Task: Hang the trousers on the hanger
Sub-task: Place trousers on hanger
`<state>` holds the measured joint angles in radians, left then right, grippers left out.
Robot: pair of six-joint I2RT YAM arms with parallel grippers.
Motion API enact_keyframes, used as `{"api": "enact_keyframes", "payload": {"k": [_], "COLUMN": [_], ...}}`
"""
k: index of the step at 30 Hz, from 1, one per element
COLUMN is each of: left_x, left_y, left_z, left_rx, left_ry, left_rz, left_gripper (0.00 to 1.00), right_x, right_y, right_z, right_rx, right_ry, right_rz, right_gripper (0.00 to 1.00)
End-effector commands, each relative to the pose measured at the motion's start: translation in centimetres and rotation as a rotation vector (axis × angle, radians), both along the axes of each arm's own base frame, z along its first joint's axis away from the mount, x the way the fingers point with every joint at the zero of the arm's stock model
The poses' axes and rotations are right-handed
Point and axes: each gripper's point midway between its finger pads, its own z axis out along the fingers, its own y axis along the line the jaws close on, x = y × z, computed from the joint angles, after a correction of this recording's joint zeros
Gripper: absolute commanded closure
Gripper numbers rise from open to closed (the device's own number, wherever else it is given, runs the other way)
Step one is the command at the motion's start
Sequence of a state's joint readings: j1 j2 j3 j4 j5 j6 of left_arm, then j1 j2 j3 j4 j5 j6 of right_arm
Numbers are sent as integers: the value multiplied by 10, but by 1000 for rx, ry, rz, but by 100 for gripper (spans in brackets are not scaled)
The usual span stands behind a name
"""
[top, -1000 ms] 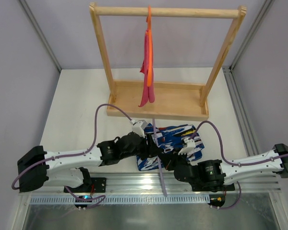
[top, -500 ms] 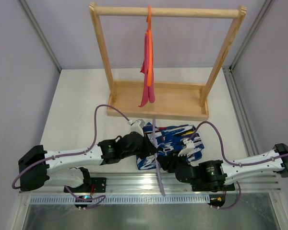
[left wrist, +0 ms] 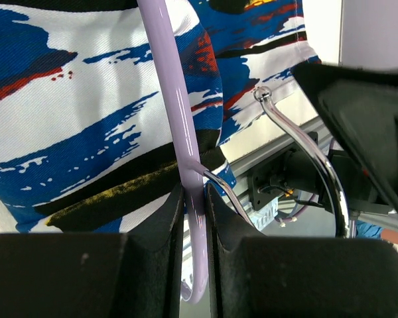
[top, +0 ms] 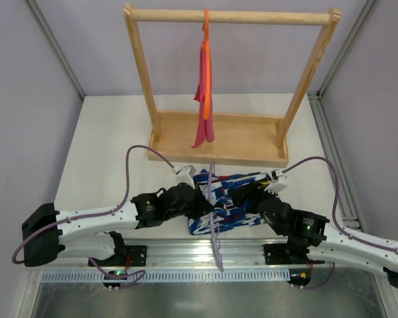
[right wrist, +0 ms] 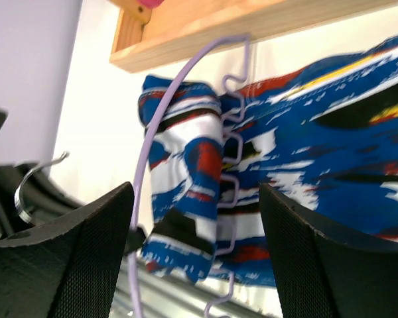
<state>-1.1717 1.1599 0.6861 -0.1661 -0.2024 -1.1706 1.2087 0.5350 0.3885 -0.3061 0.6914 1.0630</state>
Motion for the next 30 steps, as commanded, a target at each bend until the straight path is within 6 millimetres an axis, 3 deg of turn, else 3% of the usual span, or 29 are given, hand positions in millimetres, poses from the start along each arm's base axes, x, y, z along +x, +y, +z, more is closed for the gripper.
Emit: {"api": "enact_keyframes", "payload": {"k": [1, 4, 5, 8, 12, 13, 14, 15, 18, 19, 20, 24, 30], "left_x": [11, 11, 11, 12, 15, 14, 18, 19, 25, 25, 24, 28, 33], "left_y": [18, 18, 18, 20, 22, 26, 29, 32, 56, 63, 72, 92, 99], "left_z": [-12, -12, -12, -11, -10, -12, -11, -13, -20, -21, -24, -22, -19], "left_rx": [88, 90, 90, 105, 118, 136, 151, 171, 269, 288, 325, 373, 384], "left_ry": [-49, -46, -47, -47, -54, -49, -57, -56, -36, -24, -16, -30, -47], "left_rz": [49, 51, 50, 52, 68, 74, 94, 106, 209, 240, 258, 334, 378], "left_gripper": [100, 100, 100, 100, 100, 100, 100, 100, 100, 100, 100, 100, 100], "right_x": [13, 22, 25, 30, 33, 34, 35, 35, 29, 26, 14, -4, -24], "right_y": [12, 39, 46, 63, 78, 81, 82, 81, 66, 61, 50, 25, 5], "right_z": [8, 7, -5, -3, -32, -34, -38, -43, -61, -54, -74, -88, -113], "right_rx": [-38, -32, -61, -48, -103, -100, -108, -113, -72, -28, -36, 1, -13], "right_ry": [-28, -11, 17, -3, 54, 55, 65, 76, 127, 105, 135, 152, 195], "right_rz": [101, 227, 249, 311, 361, 363, 361, 355, 275, 250, 236, 173, 150], "right_gripper": [22, 22, 22, 22, 24, 27, 51, 69, 96, 96, 96, 96, 96]}}
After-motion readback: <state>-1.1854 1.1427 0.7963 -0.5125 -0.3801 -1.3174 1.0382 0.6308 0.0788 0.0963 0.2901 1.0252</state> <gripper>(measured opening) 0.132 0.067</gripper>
